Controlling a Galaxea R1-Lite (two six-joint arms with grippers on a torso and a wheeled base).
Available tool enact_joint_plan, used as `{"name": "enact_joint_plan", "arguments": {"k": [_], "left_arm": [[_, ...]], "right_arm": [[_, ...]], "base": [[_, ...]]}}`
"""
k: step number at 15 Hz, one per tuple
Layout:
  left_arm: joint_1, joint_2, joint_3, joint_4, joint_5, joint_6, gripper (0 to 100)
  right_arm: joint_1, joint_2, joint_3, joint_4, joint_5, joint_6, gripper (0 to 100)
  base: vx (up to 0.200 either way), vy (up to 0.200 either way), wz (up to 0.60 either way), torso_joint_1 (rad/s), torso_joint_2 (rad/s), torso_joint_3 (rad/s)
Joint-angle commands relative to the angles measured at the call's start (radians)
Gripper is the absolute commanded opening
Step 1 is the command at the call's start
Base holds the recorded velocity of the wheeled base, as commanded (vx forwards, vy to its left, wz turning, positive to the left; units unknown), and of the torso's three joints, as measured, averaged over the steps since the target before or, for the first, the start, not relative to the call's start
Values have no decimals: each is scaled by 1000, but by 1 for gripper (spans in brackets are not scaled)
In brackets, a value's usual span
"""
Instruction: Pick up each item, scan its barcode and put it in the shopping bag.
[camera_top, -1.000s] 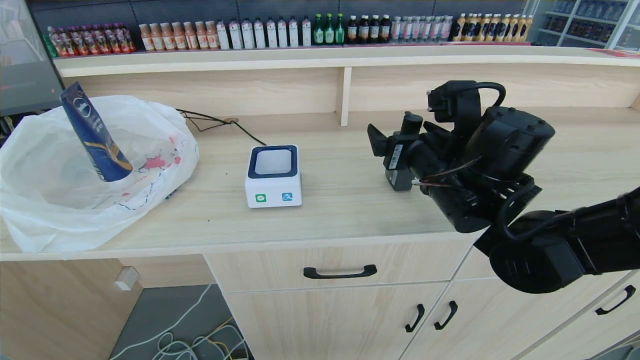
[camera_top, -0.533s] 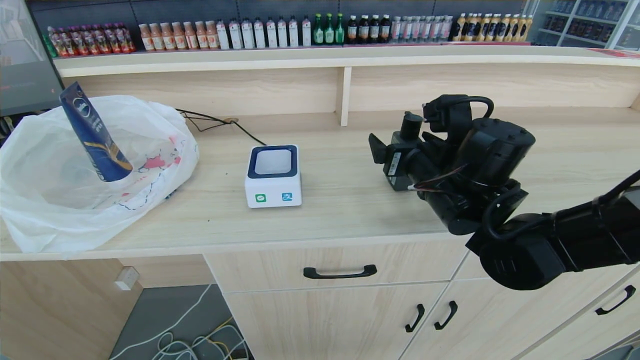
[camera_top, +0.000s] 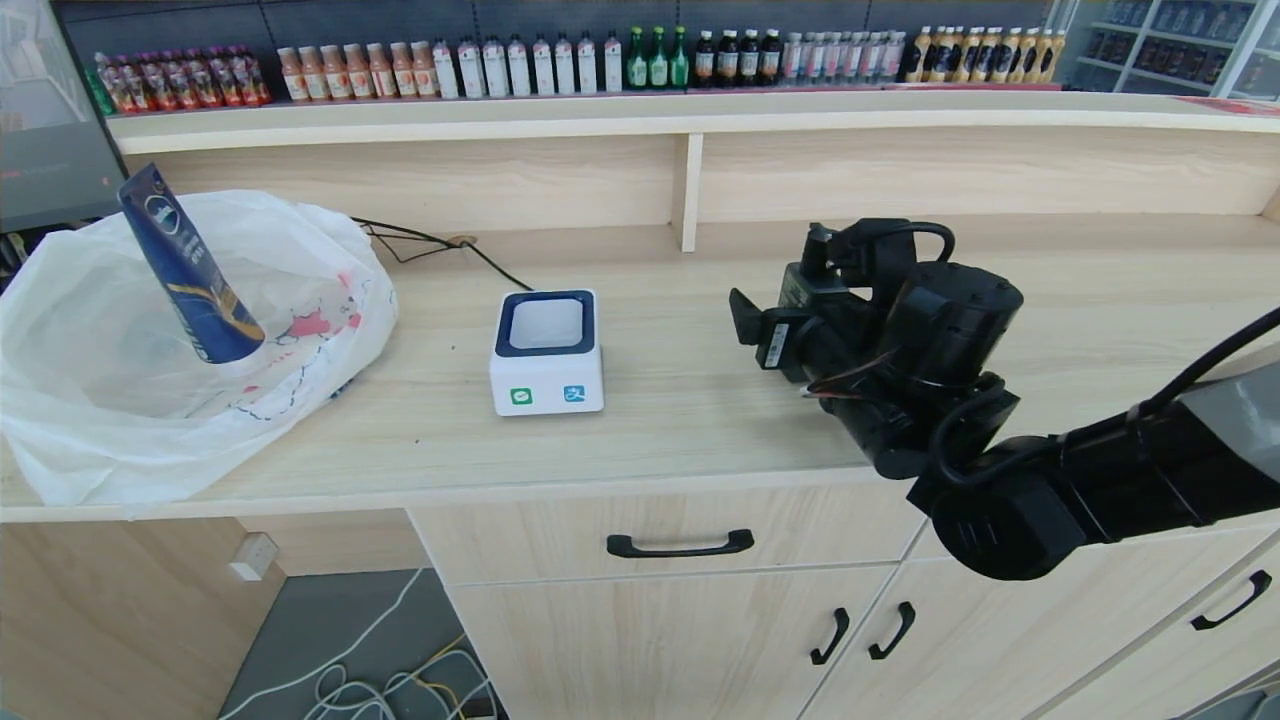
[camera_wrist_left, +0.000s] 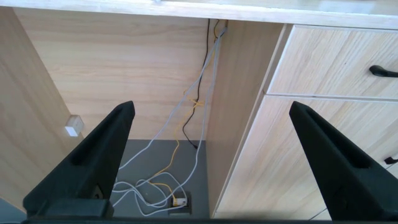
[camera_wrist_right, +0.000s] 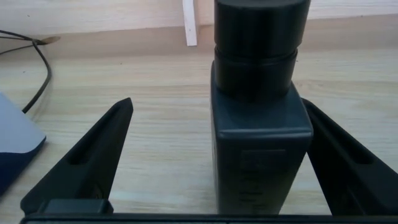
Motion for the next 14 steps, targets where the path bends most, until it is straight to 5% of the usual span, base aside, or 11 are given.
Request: {"name": "enact_joint_plan", "arguments": {"k": [1, 13, 14], "left_arm": [[0, 0, 0, 0, 0, 0, 100], [0, 0, 0, 0, 0, 0, 100], [0, 0, 0, 0, 0, 0, 100]], "right_arm": [[-7, 14, 2, -3, 9, -1, 100], [-43, 40, -15, -4, 41, 13, 100], [-43, 40, -15, -6, 41, 13, 0]], "base": [[0, 0, 0, 0, 0, 0], [0, 0, 0, 0, 0, 0], [0, 0, 0, 0, 0, 0]]}}
